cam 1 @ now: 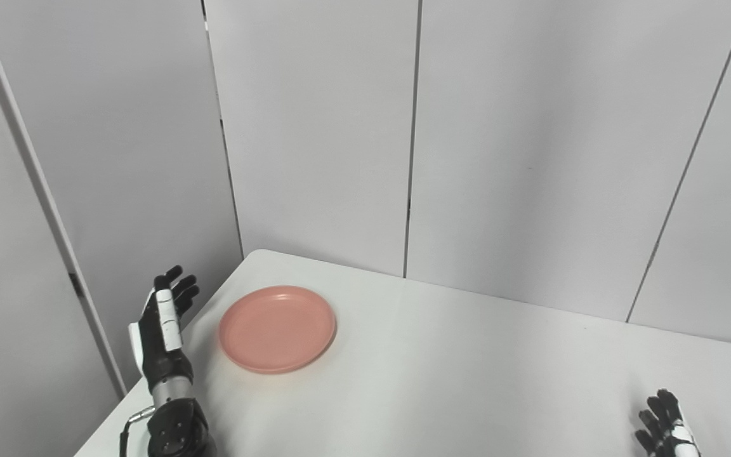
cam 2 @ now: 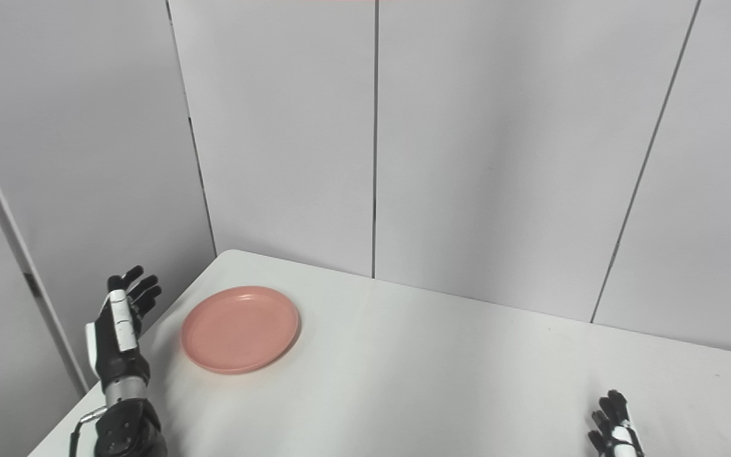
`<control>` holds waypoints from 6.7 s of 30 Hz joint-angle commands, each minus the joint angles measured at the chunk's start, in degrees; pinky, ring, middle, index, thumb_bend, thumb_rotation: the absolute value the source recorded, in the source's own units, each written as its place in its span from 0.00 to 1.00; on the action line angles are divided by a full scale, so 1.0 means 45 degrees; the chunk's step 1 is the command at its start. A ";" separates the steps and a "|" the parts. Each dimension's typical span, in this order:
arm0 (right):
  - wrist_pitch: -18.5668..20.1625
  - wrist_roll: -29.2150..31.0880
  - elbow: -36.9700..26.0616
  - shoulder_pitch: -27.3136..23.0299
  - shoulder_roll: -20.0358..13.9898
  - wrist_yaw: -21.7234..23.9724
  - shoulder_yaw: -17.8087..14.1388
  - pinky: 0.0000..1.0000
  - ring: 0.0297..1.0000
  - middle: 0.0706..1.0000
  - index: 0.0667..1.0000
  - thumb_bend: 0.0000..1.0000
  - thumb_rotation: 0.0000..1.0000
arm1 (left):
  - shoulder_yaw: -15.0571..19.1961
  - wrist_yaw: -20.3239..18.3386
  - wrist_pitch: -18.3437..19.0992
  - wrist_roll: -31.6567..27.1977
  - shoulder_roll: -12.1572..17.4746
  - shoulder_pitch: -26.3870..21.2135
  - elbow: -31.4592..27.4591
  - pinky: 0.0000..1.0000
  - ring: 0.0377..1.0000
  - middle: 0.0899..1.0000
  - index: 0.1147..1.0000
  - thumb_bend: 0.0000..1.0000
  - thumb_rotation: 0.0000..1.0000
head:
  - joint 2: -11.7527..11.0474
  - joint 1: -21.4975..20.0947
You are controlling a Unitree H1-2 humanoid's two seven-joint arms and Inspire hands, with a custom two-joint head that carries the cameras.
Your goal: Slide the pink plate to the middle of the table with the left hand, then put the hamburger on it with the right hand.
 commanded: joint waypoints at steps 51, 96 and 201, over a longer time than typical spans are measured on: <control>-0.0723 -0.0261 0.0088 0.0248 0.0193 -0.0319 -0.0155 1.00 1.00 1.00 1.00 0.63 0.98 | -0.2358 -0.3052 0.1637 -0.2081 -0.0023 -0.1016 0.2066 0.75 0.78 0.77 0.75 0.98 1.00 | 0.0125 -0.0726; 0.0888 -0.1276 -0.1751 0.0423 0.1612 -0.1075 0.1219 1.00 1.00 1.00 1.00 0.47 0.93 | -0.6073 -0.5222 0.2302 -0.0468 -0.3434 0.1097 -0.0465 0.86 0.86 0.84 0.82 0.87 1.00 | 0.2037 -0.7778; 0.1875 -0.8240 0.1153 -0.2547 -0.7855 0.0618 0.1347 0.45 0.46 0.46 0.44 0.53 0.00 | -0.6141 -0.5482 0.2074 -0.0674 -0.3932 0.2126 -0.1239 0.94 0.95 0.93 0.92 0.83 1.00 | 0.2179 -1.1579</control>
